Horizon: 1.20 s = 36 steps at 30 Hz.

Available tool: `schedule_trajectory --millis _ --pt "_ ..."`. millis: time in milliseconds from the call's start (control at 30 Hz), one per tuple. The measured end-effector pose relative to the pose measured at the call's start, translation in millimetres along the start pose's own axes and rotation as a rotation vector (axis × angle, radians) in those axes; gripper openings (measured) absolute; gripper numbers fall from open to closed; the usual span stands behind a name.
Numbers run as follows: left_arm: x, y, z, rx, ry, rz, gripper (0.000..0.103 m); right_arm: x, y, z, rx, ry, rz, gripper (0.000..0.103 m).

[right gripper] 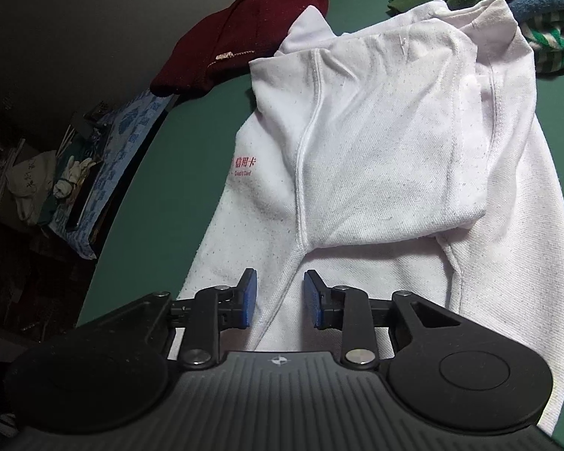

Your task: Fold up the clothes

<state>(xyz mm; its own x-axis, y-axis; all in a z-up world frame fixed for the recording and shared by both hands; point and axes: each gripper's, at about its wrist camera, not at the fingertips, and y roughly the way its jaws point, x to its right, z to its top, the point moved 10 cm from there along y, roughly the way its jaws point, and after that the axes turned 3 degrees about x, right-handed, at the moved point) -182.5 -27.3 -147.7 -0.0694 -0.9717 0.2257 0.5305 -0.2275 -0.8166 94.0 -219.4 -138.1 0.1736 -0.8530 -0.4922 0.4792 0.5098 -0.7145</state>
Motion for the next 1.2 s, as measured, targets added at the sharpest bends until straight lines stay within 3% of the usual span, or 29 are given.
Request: schedule_trajectory --millis 67,100,133,233,333,400,533,667,767,833,900,933,1000,1033,1100,1133,1167,1200 --pt "-3 -1 -2 0.004 -0.011 0.018 0.033 0 -1 1 0.010 0.004 -0.002 0.014" --pt "-3 -3 -2 0.007 -0.014 0.014 0.027 1 -2 1 0.014 0.005 -0.003 0.006" --pt "-2 -6 -2 0.012 -0.018 0.004 0.019 1 -3 2 0.019 0.007 -0.004 0.005" --pt "7 -15 -1 0.026 -0.002 -0.024 0.011 2 -5 3 0.034 0.013 -0.008 0.003" --pt "20 -26 -1 0.037 0.017 -0.062 0.011 3 -7 5 0.048 0.018 -0.011 0.003" --pt "34 -32 -5 0.026 0.039 -0.115 0.013 3 -8 6 0.057 0.022 -0.014 0.003" --pt "58 -36 -19 -0.021 0.111 -0.187 0.031 9 -7 4 0.056 0.018 -0.035 0.003" --pt "50 -38 -20 -0.021 0.154 -0.120 0.033 15 -7 3 0.056 0.014 -0.056 0.003" --pt "39 -38 -8 0.017 0.155 -0.073 0.049 17 -7 3 0.057 0.011 -0.067 0.003" --pt "42 -34 -4 0.027 0.158 -0.094 0.050 17 -8 3 0.059 0.007 -0.065 0.004" --pt "53 -27 -2 0.018 0.158 -0.154 0.057 16 -7 3 0.052 0.009 -0.059 0.007" --pt "60 -21 -3 0.008 0.162 -0.176 0.067 17 -7 3 0.049 0.011 -0.058 0.010" --pt "67 -8 -8 -0.030 0.155 -0.198 0.068 18 -5 3 0.040 0.008 -0.064 0.018" --pt "70 -1 -11 -0.054 0.146 -0.208 0.061 19 -4 3 0.039 0.008 -0.064 0.023" --pt "75 9 -16 -0.100 0.128 -0.222 0.031 19 -4 4 0.039 0.007 -0.062 0.023" --pt "77 14 -19 -0.122 0.125 -0.227 0.009 19 -4 4 0.040 0.006 -0.061 0.023" --pt "79 15 -20 -0.129 0.133 -0.232 0.002 19 -4 5 0.043 0.007 -0.059 0.023" --pt "82 15 -22 -0.134 0.142 -0.238 0.004 19 -4 5 0.046 0.007 -0.057 0.019"
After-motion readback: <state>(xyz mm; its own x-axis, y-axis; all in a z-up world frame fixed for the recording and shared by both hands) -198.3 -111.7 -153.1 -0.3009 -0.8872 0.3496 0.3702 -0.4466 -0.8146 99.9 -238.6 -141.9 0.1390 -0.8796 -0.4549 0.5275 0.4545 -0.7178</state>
